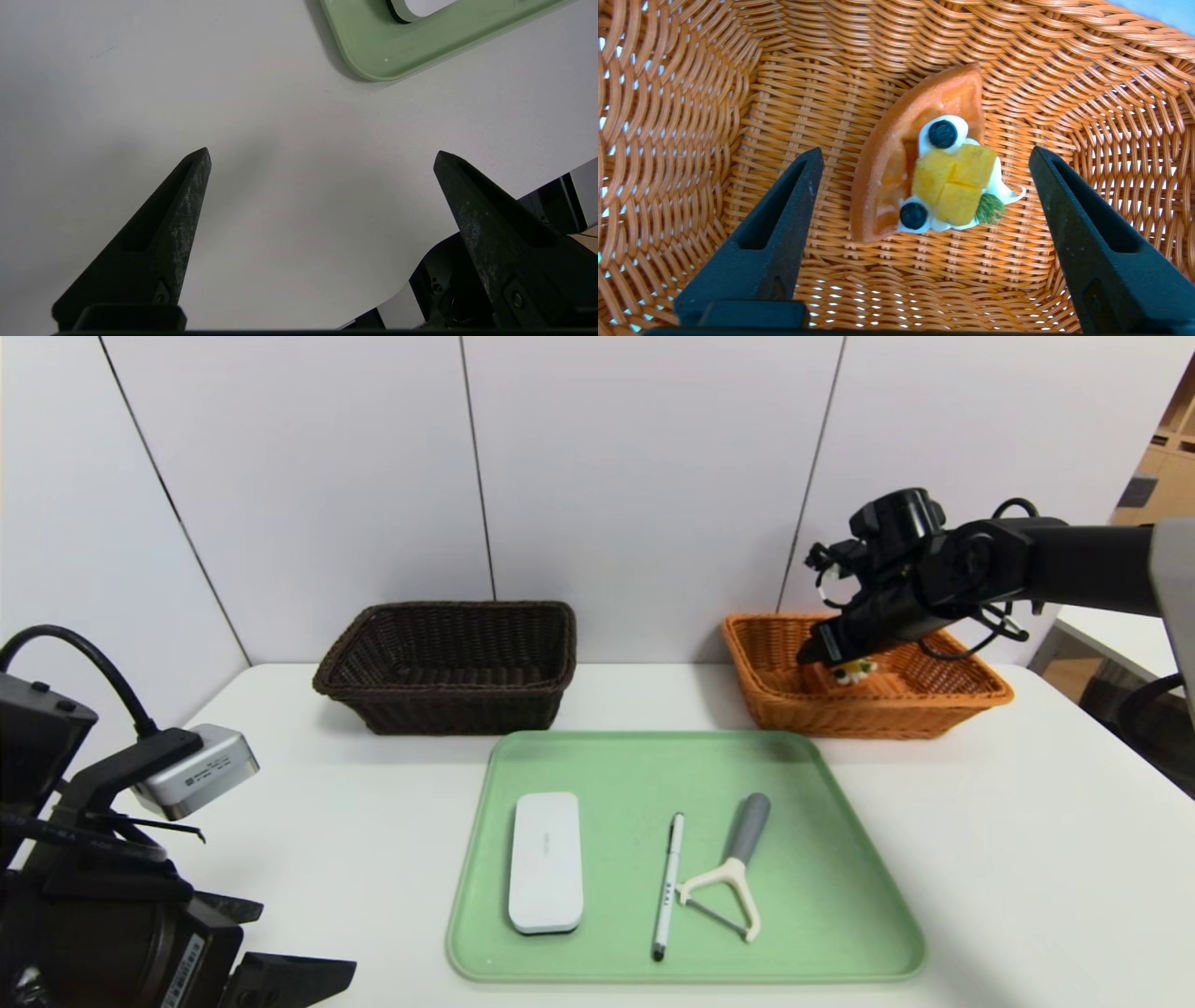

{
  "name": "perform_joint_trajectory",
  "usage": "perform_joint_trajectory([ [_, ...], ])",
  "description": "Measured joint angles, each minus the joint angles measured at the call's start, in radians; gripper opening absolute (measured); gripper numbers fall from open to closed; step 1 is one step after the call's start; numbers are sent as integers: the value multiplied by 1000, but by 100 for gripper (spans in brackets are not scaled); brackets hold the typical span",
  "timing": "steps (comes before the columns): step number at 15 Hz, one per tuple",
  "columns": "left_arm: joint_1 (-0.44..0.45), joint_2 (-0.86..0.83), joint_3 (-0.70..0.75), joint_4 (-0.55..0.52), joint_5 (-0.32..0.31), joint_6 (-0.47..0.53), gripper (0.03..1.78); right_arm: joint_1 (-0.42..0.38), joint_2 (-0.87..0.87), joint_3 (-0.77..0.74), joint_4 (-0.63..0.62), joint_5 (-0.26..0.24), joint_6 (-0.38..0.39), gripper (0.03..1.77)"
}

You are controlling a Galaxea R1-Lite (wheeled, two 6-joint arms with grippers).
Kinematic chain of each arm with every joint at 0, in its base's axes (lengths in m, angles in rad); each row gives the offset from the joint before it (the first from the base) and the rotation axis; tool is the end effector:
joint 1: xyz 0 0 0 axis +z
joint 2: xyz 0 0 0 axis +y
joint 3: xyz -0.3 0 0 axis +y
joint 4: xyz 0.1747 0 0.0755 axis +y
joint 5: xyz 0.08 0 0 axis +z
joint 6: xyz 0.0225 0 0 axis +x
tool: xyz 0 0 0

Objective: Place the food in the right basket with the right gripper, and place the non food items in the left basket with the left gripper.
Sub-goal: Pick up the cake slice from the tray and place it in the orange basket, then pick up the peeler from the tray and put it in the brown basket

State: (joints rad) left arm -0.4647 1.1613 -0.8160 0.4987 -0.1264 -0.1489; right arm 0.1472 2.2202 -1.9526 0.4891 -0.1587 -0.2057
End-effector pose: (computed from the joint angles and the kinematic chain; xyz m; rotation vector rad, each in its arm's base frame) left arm 0.1225 -0.0646 0.2106 0.0080 0.8817 -0.4904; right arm 0.4399 0.0616 0.1954 -0.3113 0.7478 0.0661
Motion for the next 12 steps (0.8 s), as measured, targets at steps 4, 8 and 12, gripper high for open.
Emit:
perform_joint_trajectory([
  [4, 0, 0, 0, 0, 0, 0, 169, -5, -12, 4, 12, 0, 1, 160],
  [8, 0, 1, -2, -1, 0, 0, 169, -5, -80, 10, 97, 6, 9, 165],
  [12, 0, 1, -4, -1, 0, 2, 169, 5, -213, 60, 175, 8, 10, 167],
])
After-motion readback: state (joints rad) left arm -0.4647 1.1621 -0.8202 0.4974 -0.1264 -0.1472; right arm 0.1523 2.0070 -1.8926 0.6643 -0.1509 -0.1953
